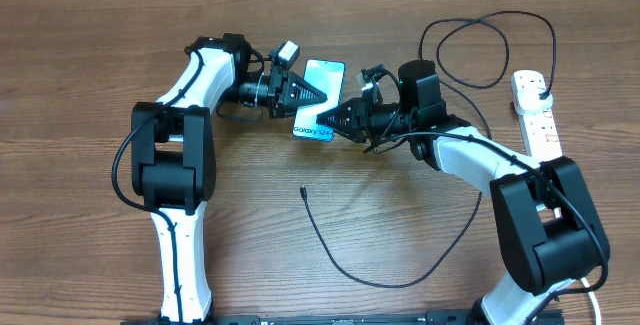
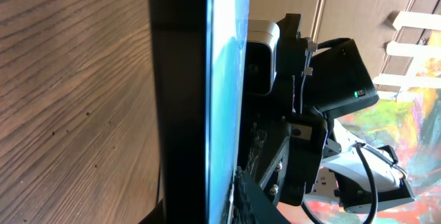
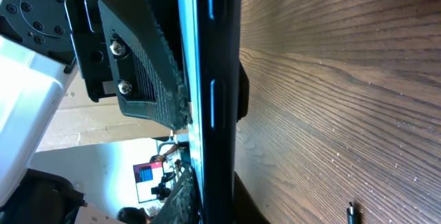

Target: Plug charger to phone and switch on socket

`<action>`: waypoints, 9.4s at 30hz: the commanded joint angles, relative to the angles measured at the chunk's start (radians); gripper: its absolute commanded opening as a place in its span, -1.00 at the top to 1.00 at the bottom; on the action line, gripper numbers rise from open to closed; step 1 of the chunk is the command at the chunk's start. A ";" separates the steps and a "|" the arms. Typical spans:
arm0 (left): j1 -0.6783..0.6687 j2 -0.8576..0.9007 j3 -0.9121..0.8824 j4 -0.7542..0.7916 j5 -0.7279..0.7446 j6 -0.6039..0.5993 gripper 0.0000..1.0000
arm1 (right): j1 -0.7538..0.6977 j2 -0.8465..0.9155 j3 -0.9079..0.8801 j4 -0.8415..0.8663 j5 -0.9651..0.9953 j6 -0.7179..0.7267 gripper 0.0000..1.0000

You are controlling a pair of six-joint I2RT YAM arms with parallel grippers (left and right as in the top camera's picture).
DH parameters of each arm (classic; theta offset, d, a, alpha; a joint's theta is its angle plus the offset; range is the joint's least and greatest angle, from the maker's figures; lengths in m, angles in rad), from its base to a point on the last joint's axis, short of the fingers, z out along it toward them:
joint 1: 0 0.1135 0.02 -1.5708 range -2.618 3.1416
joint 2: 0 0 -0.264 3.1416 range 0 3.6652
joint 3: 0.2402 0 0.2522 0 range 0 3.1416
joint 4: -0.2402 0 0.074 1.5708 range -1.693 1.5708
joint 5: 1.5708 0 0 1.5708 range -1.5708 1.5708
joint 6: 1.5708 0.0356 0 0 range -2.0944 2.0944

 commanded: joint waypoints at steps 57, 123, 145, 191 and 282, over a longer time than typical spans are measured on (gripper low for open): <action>0.077 -0.023 0.007 0.013 -0.608 -0.258 0.92 | 0.449 0.007 0.366 -1.239 0.925 -0.492 -0.61; -0.042 -0.023 -0.005 -0.015 -0.844 -0.123 0.91 | 0.506 0.009 0.170 -1.101 1.099 -0.523 -1.00; -0.044 -0.023 -0.191 0.142 -0.783 -0.139 0.92 | 0.506 0.009 0.143 -1.060 1.113 -0.548 -1.00; 0.209 -0.023 -0.222 0.285 -0.571 -0.243 0.92 | 0.507 0.057 0.390 -1.054 0.906 -0.511 0.20; 0.142 -0.023 -0.225 0.280 -0.657 -0.224 0.91 | 0.232 0.317 0.497 -1.332 1.028 -0.373 0.60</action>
